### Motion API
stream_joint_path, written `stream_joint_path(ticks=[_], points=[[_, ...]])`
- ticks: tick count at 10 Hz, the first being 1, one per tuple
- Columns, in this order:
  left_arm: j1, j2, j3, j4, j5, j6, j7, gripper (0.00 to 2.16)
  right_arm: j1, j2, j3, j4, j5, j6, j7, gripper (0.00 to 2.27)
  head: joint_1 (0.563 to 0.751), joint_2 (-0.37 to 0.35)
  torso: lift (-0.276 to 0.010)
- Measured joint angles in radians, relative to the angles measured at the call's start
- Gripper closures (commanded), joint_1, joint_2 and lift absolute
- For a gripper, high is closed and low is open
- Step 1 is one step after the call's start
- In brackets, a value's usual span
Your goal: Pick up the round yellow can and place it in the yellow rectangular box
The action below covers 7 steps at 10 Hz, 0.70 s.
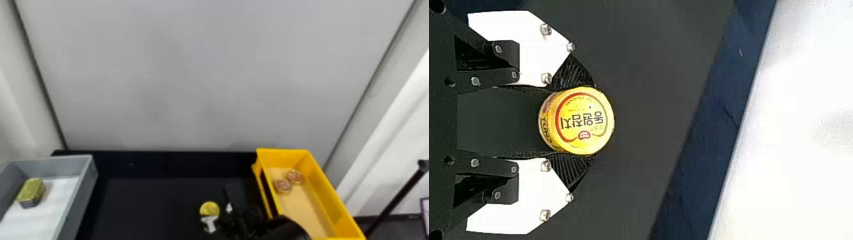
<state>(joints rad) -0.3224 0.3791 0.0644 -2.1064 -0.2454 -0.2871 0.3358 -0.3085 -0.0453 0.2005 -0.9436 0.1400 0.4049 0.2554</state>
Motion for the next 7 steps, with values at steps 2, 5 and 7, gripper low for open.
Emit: stream_joint_path(ticks=[2, 5, 7], points=[[-0.002, 0.003, 0.000, -0.002, 0.000, 0.005, -0.005, 0.45, -0.013, -0.028, -0.059, -0.082, 0.001, 0.002, -0.018, 0.72, 0.563, -0.169, 0.000], [-0.001, 0.012, -0.003, -0.008, 0.000, 0.019, -0.013, 0.45, -0.024, -0.081, -0.149, -0.239, -0.002, 0.027, -0.040, 0.72, 0.563, -0.169, 0.000], [-0.001, 0.020, -0.004, -0.014, 0.000, 0.030, -0.017, 0.45, -0.048, -0.119, -0.194, -0.262, -0.005, 0.031, -0.066, 0.72, 0.563, -0.169, 0.000]])
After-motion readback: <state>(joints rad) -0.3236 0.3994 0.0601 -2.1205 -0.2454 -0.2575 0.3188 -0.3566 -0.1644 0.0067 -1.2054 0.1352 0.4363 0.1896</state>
